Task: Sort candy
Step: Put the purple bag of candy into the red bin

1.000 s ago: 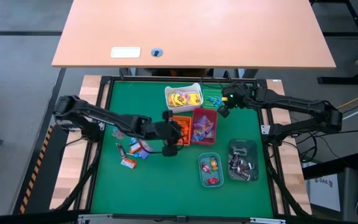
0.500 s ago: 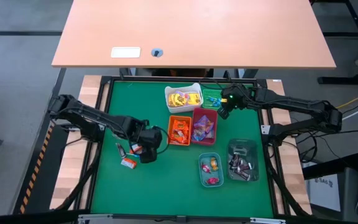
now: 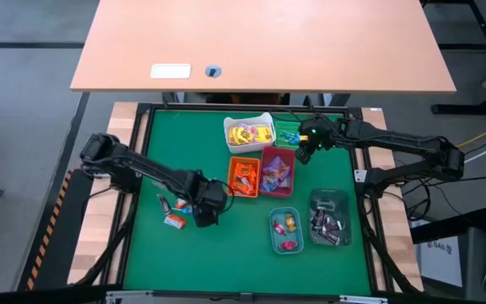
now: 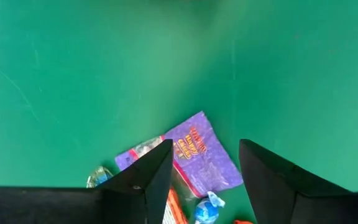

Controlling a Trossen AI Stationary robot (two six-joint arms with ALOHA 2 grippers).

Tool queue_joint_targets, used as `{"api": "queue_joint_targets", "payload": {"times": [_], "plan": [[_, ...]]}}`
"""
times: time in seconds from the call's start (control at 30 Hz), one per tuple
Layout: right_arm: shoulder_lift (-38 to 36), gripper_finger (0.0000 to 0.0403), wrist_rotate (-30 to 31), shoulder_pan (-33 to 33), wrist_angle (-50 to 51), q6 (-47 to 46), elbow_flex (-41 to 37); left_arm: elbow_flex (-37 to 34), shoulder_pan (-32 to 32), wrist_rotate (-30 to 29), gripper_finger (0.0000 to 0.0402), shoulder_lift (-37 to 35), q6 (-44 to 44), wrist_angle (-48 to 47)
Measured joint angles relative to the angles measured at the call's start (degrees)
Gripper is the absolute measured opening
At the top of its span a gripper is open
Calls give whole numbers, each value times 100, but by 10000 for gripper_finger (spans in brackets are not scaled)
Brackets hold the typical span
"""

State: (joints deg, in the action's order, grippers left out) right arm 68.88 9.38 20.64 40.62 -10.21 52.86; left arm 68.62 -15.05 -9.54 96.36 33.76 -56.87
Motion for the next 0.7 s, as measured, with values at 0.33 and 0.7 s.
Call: {"api": "queue_joint_targets", "payload": {"times": [0.33, 0.7], "plan": [[0, 152, -47, 0, 6, -1, 0, -2, 2, 128, 172, 812, -638, -13], [0, 152, -157, 0, 11, -1, 0, 35, 55, 371, 169, 1493, -1645, -3]]}}
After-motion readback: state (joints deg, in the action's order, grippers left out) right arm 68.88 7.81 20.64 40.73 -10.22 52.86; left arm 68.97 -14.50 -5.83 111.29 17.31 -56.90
